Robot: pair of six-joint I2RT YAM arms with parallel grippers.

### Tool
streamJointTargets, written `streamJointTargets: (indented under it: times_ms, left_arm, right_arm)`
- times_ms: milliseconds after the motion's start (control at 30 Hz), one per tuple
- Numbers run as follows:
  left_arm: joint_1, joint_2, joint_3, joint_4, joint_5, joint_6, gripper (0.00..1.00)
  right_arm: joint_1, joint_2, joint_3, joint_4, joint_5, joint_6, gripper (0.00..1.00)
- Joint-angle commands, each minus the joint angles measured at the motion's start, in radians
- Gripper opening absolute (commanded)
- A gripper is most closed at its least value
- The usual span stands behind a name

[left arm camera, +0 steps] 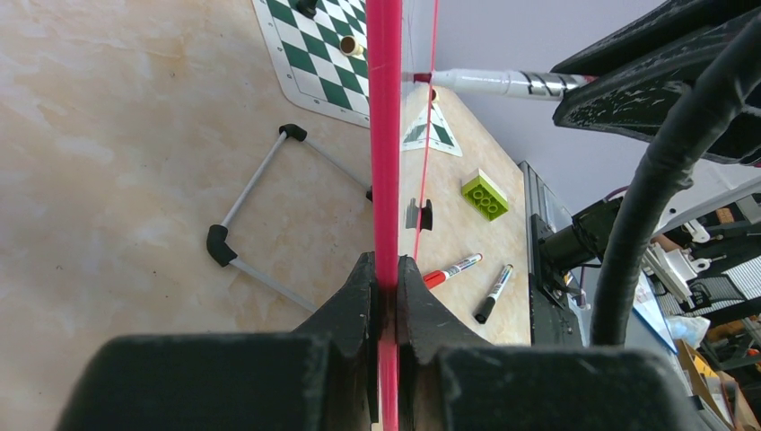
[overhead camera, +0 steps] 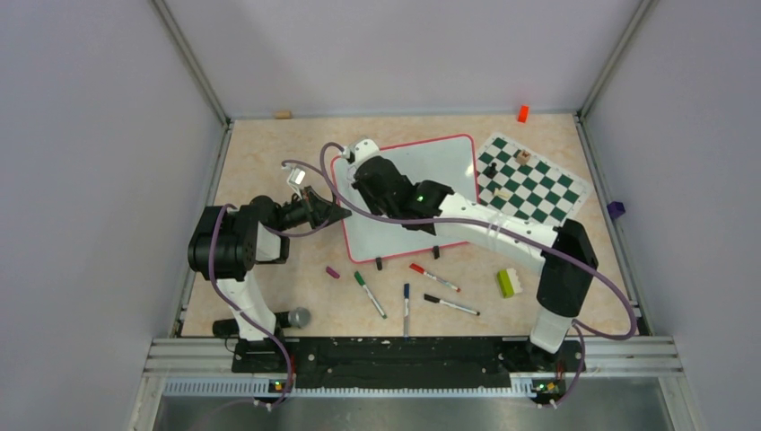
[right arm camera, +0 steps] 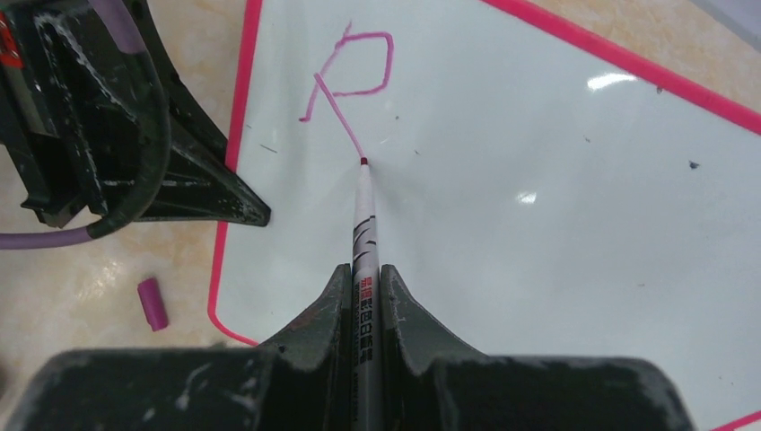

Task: Write a sentence on the whiteboard

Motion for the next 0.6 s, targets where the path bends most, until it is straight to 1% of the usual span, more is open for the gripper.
streamJointTargets:
  times_ms: [0, 200, 400, 433, 567]
  left_arm:
    - [-0.01, -0.006, 0.001, 0.11, 0.021, 0.036, 0.0]
    - [-0.01, -0.006, 0.001, 0.11, 0.022, 0.036, 0.0]
    - [-0.01, -0.005, 0.0, 0.11, 0.022, 0.036, 0.0]
    - [-0.01, -0.005, 0.001, 0.11, 0.023, 0.036, 0.0]
    - [-0.01, -0.005, 0.001, 0.11, 0.023, 0.037, 0.0]
  right_arm:
    - [-0.012, -0.054, -0.04, -0.019, 0.056, 0.019, 0.0]
    - [-0.013, -0.066, -0.026, -0.019, 0.029, 0.023, 0.0]
    - [-0.064, -0.164, -0.052, 0.03, -0.161, 0.043, 0.0]
    - [-0.069, -0.177, -0.057, 0.038, -0.169, 0.044, 0.0]
    - [-0.079, -0.181, -0.044, 0.04, -0.122, 0.029, 0.0]
